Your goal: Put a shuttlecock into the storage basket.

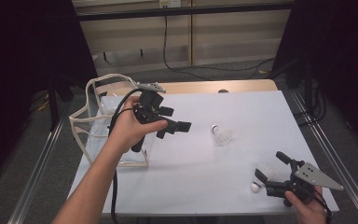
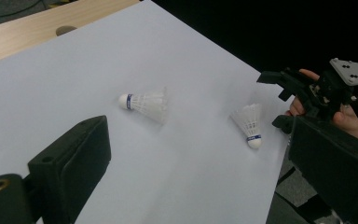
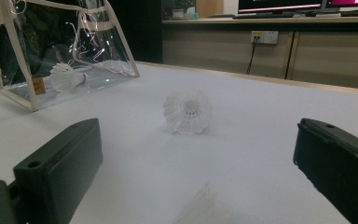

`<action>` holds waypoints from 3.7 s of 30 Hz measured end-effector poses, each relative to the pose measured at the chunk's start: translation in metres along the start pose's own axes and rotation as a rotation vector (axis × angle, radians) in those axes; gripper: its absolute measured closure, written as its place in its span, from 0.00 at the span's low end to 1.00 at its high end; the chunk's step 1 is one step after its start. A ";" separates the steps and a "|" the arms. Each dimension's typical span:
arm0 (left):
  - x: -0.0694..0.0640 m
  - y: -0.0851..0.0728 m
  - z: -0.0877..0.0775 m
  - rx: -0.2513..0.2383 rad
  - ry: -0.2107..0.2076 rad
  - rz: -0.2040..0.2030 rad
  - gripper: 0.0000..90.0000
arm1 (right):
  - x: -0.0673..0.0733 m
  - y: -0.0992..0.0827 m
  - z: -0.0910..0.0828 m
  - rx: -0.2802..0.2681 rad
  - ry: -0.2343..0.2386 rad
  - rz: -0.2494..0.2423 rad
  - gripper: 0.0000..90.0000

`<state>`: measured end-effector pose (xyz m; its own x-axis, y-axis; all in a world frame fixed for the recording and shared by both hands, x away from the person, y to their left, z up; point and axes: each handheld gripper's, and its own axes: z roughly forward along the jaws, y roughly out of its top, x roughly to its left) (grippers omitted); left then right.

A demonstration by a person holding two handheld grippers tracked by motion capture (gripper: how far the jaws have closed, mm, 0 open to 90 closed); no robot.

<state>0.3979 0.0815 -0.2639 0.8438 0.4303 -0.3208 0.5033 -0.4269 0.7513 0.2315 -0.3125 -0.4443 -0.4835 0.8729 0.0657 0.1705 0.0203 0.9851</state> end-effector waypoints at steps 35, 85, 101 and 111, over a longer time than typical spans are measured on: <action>-0.008 -0.028 0.031 0.011 -0.061 0.018 0.06 | -0.001 0.001 0.002 -0.005 0.001 0.005 0.01; -0.017 -0.055 0.069 0.039 -0.106 0.053 0.04 | -0.002 0.001 0.004 -0.004 -0.001 0.008 0.01; -0.021 -0.067 0.086 0.051 -0.098 0.059 0.04 | -0.002 0.001 0.004 -0.004 0.003 0.005 0.01; -0.023 -0.072 0.094 0.064 -0.088 0.065 0.04 | -0.002 0.001 0.004 -0.003 0.002 0.001 0.01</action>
<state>0.3601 0.0278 -0.3647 0.8865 0.3303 -0.3240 0.4558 -0.5027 0.7346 0.2360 -0.3126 -0.4441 -0.4849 0.8720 0.0670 0.1682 0.0178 0.9856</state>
